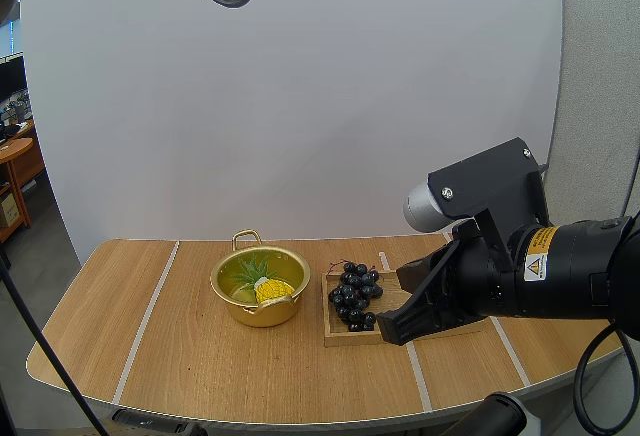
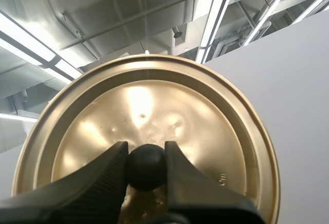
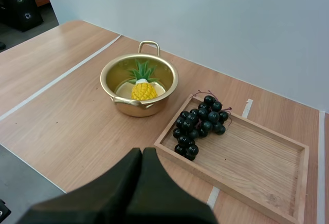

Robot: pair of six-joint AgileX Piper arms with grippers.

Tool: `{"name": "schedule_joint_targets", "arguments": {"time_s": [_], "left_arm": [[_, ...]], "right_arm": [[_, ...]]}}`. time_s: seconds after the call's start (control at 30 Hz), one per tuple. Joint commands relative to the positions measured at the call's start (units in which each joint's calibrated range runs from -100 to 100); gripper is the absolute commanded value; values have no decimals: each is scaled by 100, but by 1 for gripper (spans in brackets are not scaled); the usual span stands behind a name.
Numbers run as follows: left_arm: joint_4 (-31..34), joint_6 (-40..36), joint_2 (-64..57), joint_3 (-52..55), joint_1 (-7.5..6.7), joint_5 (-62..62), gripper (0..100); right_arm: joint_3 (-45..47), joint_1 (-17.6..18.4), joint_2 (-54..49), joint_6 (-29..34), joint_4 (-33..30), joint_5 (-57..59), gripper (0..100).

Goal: Open the pot, put the pineapple inside, and close it

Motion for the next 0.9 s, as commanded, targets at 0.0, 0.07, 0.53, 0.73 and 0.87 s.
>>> {"name": "schedule_joint_targets", "arguments": {"time_s": [0.0, 0.07, 0.53, 0.73, 0.87], "left_arm": [[71, -24, -28, -55, -1, -189, 0], [71, -24, -28, -55, -1, -189, 0], [151, -24, -94, -55, -1, 4687, 0], [0, -24, 77, -55, -1, 7270, 0], [16, -24, 233, 135, -1, 7270, 0]], "right_arm": [[7, -26, -62, -27, 0, 48, 0], [7, -26, -62, -27, -58, 51, 0], [7, -26, -62, -27, -190, 51, 0], [7, -26, -62, -27, -190, 51, 0], [7, -26, -62, -27, -190, 51, 0]]}}
